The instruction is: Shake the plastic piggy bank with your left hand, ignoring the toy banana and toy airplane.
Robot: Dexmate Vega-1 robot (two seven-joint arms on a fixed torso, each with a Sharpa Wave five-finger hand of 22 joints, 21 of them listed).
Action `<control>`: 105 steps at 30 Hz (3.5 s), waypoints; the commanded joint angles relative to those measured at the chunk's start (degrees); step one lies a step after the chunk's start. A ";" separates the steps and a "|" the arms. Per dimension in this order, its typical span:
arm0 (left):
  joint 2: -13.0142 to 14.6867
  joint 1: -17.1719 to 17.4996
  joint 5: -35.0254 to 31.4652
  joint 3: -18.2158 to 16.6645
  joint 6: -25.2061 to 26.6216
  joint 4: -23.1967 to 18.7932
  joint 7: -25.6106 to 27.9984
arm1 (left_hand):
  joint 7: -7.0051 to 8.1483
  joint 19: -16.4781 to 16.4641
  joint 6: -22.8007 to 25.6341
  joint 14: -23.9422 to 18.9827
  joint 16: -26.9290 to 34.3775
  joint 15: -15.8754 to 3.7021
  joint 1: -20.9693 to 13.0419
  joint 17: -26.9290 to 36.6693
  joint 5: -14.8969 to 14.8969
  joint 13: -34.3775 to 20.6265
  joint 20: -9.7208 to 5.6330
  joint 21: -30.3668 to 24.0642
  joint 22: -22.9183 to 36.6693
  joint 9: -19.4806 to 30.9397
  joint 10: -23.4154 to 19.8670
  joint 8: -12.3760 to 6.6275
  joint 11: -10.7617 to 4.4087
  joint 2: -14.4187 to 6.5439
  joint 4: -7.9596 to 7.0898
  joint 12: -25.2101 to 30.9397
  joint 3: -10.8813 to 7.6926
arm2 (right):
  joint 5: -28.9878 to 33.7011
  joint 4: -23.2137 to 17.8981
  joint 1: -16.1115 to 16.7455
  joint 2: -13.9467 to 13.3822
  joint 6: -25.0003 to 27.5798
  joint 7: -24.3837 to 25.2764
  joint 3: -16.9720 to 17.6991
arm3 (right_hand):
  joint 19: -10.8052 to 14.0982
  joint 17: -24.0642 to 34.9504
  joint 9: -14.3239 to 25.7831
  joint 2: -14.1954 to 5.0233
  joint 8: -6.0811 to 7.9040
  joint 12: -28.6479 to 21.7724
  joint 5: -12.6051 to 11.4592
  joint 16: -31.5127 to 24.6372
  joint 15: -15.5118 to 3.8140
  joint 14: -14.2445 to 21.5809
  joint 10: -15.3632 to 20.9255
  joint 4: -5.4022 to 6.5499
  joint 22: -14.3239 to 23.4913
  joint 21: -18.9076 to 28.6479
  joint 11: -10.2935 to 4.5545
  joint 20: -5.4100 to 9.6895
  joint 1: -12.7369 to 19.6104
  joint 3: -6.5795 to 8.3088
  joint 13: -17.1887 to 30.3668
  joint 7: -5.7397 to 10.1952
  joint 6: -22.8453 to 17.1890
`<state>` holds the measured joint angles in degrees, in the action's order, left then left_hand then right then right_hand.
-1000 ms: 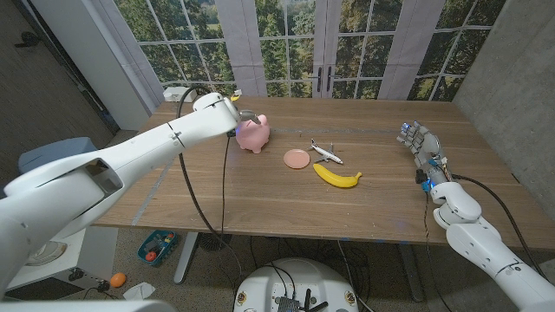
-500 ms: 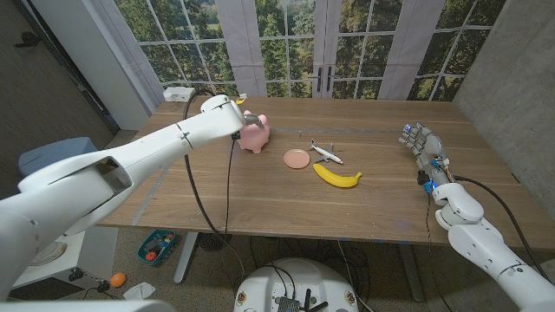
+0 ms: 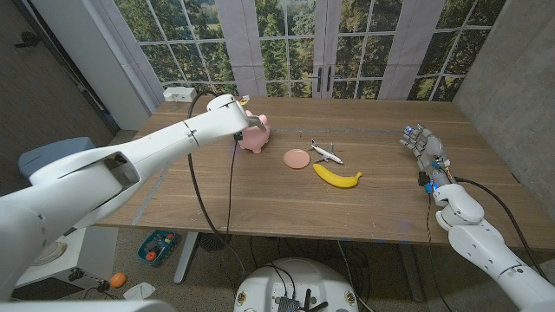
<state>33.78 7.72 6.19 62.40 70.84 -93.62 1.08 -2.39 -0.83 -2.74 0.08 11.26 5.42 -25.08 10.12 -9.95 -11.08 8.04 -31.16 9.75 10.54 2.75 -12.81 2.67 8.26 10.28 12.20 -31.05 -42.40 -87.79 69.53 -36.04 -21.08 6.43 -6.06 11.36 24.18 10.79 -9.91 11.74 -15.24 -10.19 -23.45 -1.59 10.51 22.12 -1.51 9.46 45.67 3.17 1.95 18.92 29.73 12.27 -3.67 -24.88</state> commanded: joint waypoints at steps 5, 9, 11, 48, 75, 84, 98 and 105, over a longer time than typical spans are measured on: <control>-3.34 -8.24 0.52 7.34 -1.35 10.05 -9.97 | -2.43 -3.87 3.06 -4.27 1.12 -0.90 -3.87 0.16 -0.28 -0.16 0.09 0.20 0.33 0.33 -4.05 -1.56 -0.11 -2.64 -0.37 1.10 -0.83 | 0.15 1.14 -0.81 0.73 0.36 0.91 -0.39 | 0.71 0.01 0.32 -0.30 0.28 -0.12 -0.23 -0.35 0.02 0.94 0.62 0.05 0.26 -0.23 -0.07 0.05 -0.59 -0.01 0.19 0.19 -0.58; -4.62 -8.79 0.43 7.66 -1.49 12.42 -10.57 | -3.05 -9.31 5.06 -10.07 2.12 -2.49 -7.58 0.12 -0.87 -0.16 0.07 -0.48 0.47 0.32 -7.66 -1.93 -0.34 -4.84 0.02 1.70 -1.87 | 0.19 1.24 -1.05 0.81 0.65 1.21 -0.52 | 0.85 0.01 0.34 -0.29 0.30 -0.13 -0.23 -0.45 0.05 1.19 0.73 0.07 0.27 -0.27 0.01 -0.03 -0.64 -0.04 0.22 0.16 -0.71; -5.32 -9.06 0.25 7.93 -1.18 13.50 -10.60 | -3.16 -12.86 7.24 -14.62 2.75 -4.35 -11.18 0.17 -1.34 -0.21 -0.35 -0.98 0.63 0.43 -10.18 -2.63 -1.25 -5.44 0.36 1.91 -2.32 | 0.29 1.38 -1.26 0.85 0.67 1.26 -0.63 | 1.01 0.02 0.34 -0.32 0.31 -0.13 -0.23 -0.47 0.07 1.25 0.78 0.10 0.28 -0.26 0.07 -0.11 -0.68 -0.04 0.23 0.16 -0.78; -8.95 0.62 -1.69 -4.40 -2.57 16.03 7.59 | 0.64 -37.68 46.35 -67.43 17.10 -18.90 -39.52 6.34 -4.18 -8.86 -13.41 -17.76 1.90 8.75 -64.79 -25.19 -12.15 -16.20 0.36 15.20 -3.36 | -0.45 3.59 -4.05 1.57 2.17 1.47 -1.80 | 2.12 0.06 0.42 -0.36 0.21 -0.04 -0.21 -0.88 0.43 2.36 1.24 0.55 0.37 -0.56 0.36 -0.52 -1.26 -0.17 0.42 0.11 -1.10; -4.82 13.14 -4.24 -16.13 -8.10 -1.04 22.65 | 1.45 -37.74 48.97 -70.31 18.84 -18.68 -39.84 9.82 -6.59 -15.01 -14.12 -20.59 1.31 9.10 -68.88 -27.58 -13.06 -14.51 -0.07 18.57 -2.17 | -0.22 1.39 -2.20 1.26 0.79 1.91 -0.91 | 2.31 0.06 0.44 -0.31 0.07 0.11 -0.21 -0.87 0.52 2.43 1.29 0.64 0.40 -0.94 0.31 -0.63 -1.46 -0.21 0.54 0.20 -1.00; -2.83 17.66 -5.01 -19.08 -12.57 -5.49 25.30 | 1.57 -37.37 48.93 -70.54 18.91 -18.66 -39.70 10.41 -7.30 -16.29 -14.12 -20.93 1.20 9.19 -69.04 -27.87 -13.11 -14.27 -0.19 18.96 -2.09 | -0.13 0.37 -1.41 1.31 0.59 2.07 -0.80 | 2.37 0.05 0.45 -0.31 0.05 0.17 -0.22 -0.87 0.55 2.43 1.31 0.62 0.41 -1.08 0.36 -0.60 -1.48 -0.20 0.57 0.18 -1.03; 1.36 24.99 -6.59 -23.83 -25.82 -10.12 26.99 | 1.91 -35.63 48.18 -70.29 18.90 -18.67 -39.52 11.63 -8.40 -18.59 -14.27 -21.23 1.12 9.40 -68.54 -28.15 -13.19 -14.21 -0.32 19.26 -1.95 | 0.06 -1.56 0.33 1.59 0.43 2.59 -0.91 | 2.38 0.03 0.45 -0.25 0.03 0.26 -0.23 -0.84 0.51 2.41 1.26 0.52 0.42 -1.28 0.32 -0.62 -1.46 -0.20 0.61 0.13 -1.04; 3.66 27.99 -6.60 -26.15 -35.78 -10.19 25.63 | 1.86 -35.10 47.82 -69.96 18.84 -18.70 -39.48 12.32 -8.85 -19.78 -14.30 -21.59 1.14 9.46 -68.15 -28.26 -13.20 -14.32 -0.34 19.34 -1.85 | 0.37 -2.48 0.91 1.94 0.02 2.58 -1.30 | 2.44 0.02 0.45 -0.25 0.05 0.29 -0.23 -0.84 0.56 2.44 1.29 0.49 0.42 -1.37 0.27 -0.61 -1.46 -0.19 0.63 0.11 -1.14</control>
<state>34.37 30.82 0.10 39.81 47.38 -102.08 27.11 -10.84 -37.76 20.74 -46.99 29.35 8.27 -38.38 17.34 -13.83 -18.28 -1.85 -52.17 10.92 18.06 -38.43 -35.55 11.93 19.99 10.61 27.53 -32.30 -42.45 -88.83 69.42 -34.52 -20.64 8.80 -6.93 13.50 24.20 11.06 -9.96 11.74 -15.02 -10.19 -24.15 -1.12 12.60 22.92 -1.26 9.75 44.49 3.58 1.22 17.65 29.50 12.65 -3.67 -25.47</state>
